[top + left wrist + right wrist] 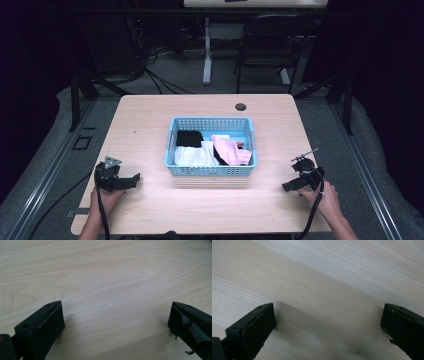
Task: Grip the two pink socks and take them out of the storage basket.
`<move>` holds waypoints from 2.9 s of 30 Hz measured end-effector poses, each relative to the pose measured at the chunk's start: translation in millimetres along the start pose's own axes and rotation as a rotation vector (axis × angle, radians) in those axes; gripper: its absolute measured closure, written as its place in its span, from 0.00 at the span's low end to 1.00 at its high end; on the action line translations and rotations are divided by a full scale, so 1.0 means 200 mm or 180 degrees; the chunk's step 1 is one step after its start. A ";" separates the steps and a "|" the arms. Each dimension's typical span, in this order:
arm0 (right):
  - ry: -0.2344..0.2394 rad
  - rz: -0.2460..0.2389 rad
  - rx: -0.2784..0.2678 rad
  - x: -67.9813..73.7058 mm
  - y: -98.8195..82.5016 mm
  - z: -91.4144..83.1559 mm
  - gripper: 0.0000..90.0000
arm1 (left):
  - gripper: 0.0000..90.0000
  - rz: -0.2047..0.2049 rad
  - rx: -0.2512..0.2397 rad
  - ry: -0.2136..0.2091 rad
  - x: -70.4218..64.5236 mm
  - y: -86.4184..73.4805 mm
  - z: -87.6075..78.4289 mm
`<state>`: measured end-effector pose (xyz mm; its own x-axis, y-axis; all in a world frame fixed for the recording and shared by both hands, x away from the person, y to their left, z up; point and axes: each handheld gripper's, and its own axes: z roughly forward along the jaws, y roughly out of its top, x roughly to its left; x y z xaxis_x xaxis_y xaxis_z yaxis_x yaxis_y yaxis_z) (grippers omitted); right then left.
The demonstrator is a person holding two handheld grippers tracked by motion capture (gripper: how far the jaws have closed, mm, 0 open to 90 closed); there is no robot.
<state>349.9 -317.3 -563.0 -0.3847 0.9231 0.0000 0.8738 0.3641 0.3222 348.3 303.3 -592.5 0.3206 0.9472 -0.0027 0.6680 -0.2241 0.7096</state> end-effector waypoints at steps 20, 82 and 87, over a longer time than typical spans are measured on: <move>-0.0043 -0.0055 0.0149 0.01 0.04 -0.02 0.00 | 0.01 0.0002 0.0000 -0.0001 0.00 0.00 0.00; 0.0501 -0.0853 -0.0756 0.52 0.65 -0.43 0.00 | 0.01 -0.0002 -0.0001 0.0003 0.00 0.00 0.00; 0.0557 -0.0924 -0.0691 0.57 0.72 -0.39 0.00 | 0.01 -0.0001 -0.0001 0.0003 0.00 0.00 0.00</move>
<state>408.4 -169.8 -443.0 -0.6675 0.7438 0.0347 0.6455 0.5547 0.5250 348.0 303.2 -592.6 0.3198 0.9475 -0.0022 0.6679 -0.2238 0.7099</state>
